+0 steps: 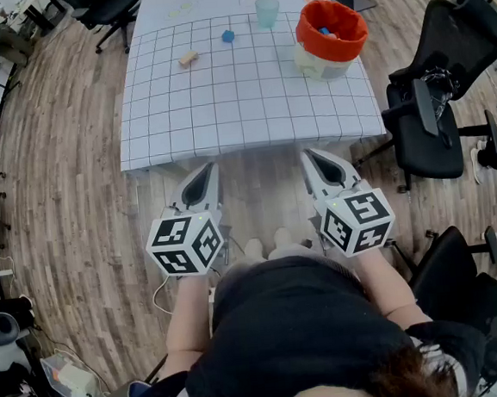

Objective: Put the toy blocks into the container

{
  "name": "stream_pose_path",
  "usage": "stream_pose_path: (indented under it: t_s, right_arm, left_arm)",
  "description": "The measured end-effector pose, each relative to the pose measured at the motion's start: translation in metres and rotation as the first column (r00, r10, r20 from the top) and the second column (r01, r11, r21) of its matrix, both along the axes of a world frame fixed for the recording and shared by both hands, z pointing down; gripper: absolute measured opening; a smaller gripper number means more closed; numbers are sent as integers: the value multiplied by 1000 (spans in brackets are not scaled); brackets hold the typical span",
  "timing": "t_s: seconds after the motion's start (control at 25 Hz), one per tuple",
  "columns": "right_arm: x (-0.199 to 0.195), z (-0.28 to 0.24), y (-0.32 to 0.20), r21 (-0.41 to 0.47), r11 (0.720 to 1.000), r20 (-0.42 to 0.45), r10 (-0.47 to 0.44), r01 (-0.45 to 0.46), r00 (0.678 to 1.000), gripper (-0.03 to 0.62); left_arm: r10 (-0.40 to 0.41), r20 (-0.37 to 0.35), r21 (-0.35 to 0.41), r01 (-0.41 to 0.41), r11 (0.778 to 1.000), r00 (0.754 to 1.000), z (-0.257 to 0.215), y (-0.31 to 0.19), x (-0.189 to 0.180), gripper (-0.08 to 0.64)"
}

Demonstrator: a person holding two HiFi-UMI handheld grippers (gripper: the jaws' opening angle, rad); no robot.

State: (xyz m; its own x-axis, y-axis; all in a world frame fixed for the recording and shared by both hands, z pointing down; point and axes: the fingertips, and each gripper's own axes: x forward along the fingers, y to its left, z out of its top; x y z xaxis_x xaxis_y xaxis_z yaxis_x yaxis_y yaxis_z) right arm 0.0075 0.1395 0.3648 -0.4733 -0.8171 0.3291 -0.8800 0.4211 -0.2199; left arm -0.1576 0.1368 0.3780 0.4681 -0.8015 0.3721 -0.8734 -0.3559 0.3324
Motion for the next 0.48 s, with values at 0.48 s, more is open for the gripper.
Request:
stream_pose_path:
  t_s: [0.48]
  right_arm:
    - [9,11,-16,-31,995,13,-93,93,996,15]
  left_arm:
    - [48,-31,13,-47,999,998,-1,-13,35,26]
